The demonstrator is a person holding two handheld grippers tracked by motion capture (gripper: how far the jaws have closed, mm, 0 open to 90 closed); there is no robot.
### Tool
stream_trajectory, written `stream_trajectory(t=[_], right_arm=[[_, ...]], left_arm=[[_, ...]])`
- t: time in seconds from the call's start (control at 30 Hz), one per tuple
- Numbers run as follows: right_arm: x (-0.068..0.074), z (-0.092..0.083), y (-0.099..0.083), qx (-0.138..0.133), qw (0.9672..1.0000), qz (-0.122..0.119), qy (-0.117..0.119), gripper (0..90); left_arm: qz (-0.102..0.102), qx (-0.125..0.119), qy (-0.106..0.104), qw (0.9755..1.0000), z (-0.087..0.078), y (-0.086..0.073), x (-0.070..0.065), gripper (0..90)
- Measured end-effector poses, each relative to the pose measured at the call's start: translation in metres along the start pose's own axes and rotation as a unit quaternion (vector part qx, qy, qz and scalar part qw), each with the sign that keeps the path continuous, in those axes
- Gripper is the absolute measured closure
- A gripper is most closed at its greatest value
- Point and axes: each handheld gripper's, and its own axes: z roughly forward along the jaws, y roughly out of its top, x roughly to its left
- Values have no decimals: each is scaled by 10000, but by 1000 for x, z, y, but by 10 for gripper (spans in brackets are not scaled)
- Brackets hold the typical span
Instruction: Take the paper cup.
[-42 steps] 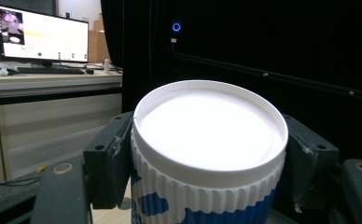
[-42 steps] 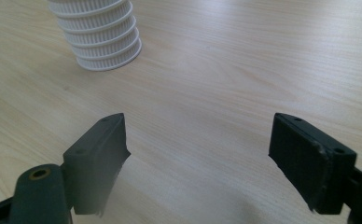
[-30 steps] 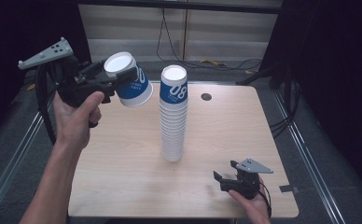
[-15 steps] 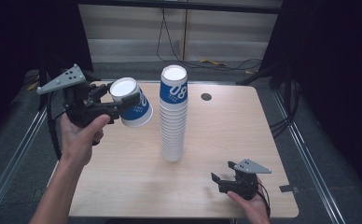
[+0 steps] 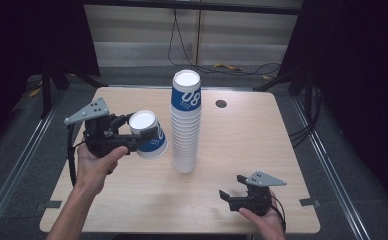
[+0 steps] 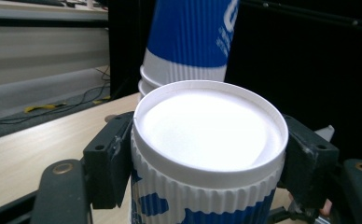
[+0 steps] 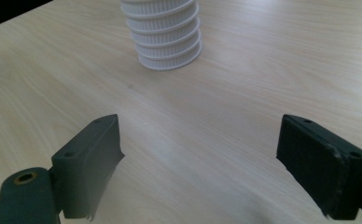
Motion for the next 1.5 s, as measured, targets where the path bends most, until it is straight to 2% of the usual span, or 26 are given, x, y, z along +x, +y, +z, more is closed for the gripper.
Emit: stream_trajectory(t=[0.07, 0.17, 0.27, 0.37, 0.53, 0.8, 0.93, 1.03, 1.07, 1.2, 1.27, 1.33, 1.5], right_arm=[[2, 0, 1, 11, 9999, 36, 157, 140], [7, 1, 3, -52, 9996, -9, 275, 144], [14, 1, 7, -118, 9991, -49, 402, 146], [18, 2, 10, -189, 9985, -107, 511, 145], [27, 3, 17, -280, 9964, -195, 778, 146], [38, 7, 29, -473, 9922, -309, 1108, 151], [44, 11, 33, -499, 9911, -419, 1161, 147], [50, 14, 36, -550, 9906, -479, 1154, 166], [52, 16, 37, -589, 9897, -501, 1207, 168], [56, 20, 41, -654, 9880, -486, 1310, 172], [58, 22, 43, -676, 9867, -502, 1391, 172], [60, 23, 44, -695, 9856, -514, 1451, 181], [62, 27, 43, -741, 9834, -509, 1575, 170]], left_arm=[[-11, 27, -68, 10000, 3, -6, -3, 280], [42, 56, -191, 9998, 9, -13, -6, 280], [-2, 152, -368, 9992, 15, -23, -9, 280], [-25, 195, -401, 9990, 18, -28, -9, 280], [-107, 268, -590, 9978, 21, -41, -10, 280], [-159, 365, -645, 9971, 25, -54, -10, 280], [-93, 359, -569, 9977, 30, -61, -10, 280], [-153, 358, -641, 9972, 32, -65, -10, 280], [-117, 425, -637, 9970, 34, -68, -10, 280], [-64, 429, -637, 9970, 38, -73, -12, 280], [62, 373, -540, 9978, 39, -75, -12, 280], [91, 373, -501, 9980, 41, -79, -12, 280], [24, 408, -612, 9973, 44, -85, -12, 280]])
